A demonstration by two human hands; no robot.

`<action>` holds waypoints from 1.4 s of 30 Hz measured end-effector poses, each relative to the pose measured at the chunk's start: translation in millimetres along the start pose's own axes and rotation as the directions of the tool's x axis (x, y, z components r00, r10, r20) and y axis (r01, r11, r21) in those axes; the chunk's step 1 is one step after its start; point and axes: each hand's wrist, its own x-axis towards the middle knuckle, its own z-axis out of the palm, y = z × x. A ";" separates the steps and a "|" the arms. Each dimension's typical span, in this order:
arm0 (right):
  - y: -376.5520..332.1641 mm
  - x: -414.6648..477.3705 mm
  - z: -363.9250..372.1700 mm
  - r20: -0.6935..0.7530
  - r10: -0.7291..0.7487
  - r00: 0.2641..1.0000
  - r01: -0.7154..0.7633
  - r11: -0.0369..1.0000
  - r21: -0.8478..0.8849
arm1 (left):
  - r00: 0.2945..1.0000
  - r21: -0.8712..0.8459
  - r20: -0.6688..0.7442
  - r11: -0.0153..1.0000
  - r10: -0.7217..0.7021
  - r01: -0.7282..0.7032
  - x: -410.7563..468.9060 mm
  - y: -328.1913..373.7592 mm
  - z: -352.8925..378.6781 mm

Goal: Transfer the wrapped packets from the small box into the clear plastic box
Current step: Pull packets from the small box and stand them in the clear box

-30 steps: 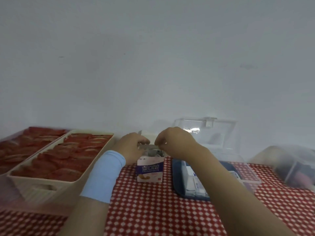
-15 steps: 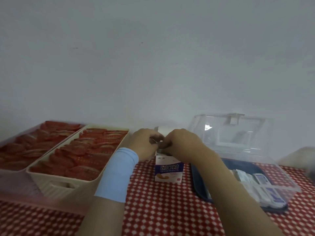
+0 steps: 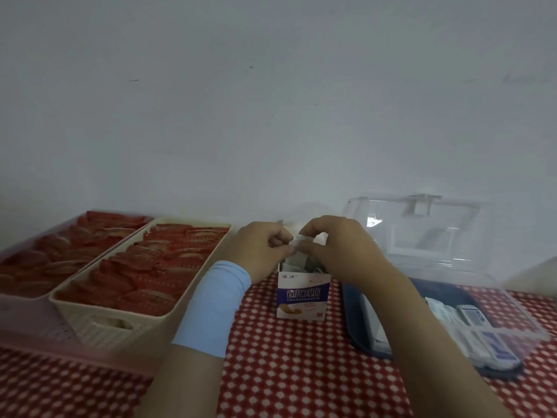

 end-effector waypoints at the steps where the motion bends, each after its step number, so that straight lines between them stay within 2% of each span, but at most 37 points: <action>1: 1.5 0.3 -0.5 -0.008 -0.003 1.000 0.004 1.000 0.026 | 1.000 -0.008 0.000 1.000 -0.001 0.001 -0.3 0.7 0.5; 7: 10.7 2.2 -5.8 -0.056 0.036 0.998 -0.030 0.993 0.114 | 1.000 -0.088 -0.014 0.996 -0.018 0.017 -0.4 -3.1 -1.8; 13: 5.6 2.8 -4.2 -0.090 0.056 0.994 -0.023 0.944 0.329 | 0.999 -0.090 -0.043 0.996 -0.024 0.020 -4.7 7.2 2.0; 19: 7.5 0.6 1.6 -0.099 0.149 0.984 -0.107 0.934 0.342 | 0.997 -0.139 -0.078 0.990 -0.023 0.012 -6.6 6.8 1.6; 23: 6.3 2.4 4.5 -0.107 0.154 0.982 -0.096 0.904 0.416 | 0.998 -0.178 -0.040 0.983 -0.052 0.044 -5.0 5.4 0.7; 28: 0.1 1.2 7.0 -0.122 0.175 0.977 -0.109 0.900 0.422 | 0.996 -0.183 -0.017 0.979 -0.090 0.085 -6.9 9.0 1.3; 36: -0.6 2.2 7.6 -0.126 0.248 0.961 -0.162 0.868 0.469 | 0.999 -0.166 -0.015 0.986 -0.035 0.032 -12.4 17.8 -0.9; 39: 2.9 1.6 8.9 -0.059 0.299 0.952 -0.226 0.823 0.522 | 0.999 -0.156 -0.040 0.988 -0.021 0.015 -13.4 20.8 0.8; 42: 6.2 1.0 10.2 -0.020 0.335 0.942 -0.245 0.728 0.640 | 0.998 -0.219 -0.040 0.975 -0.039 0.029 -13.3 20.9 2.4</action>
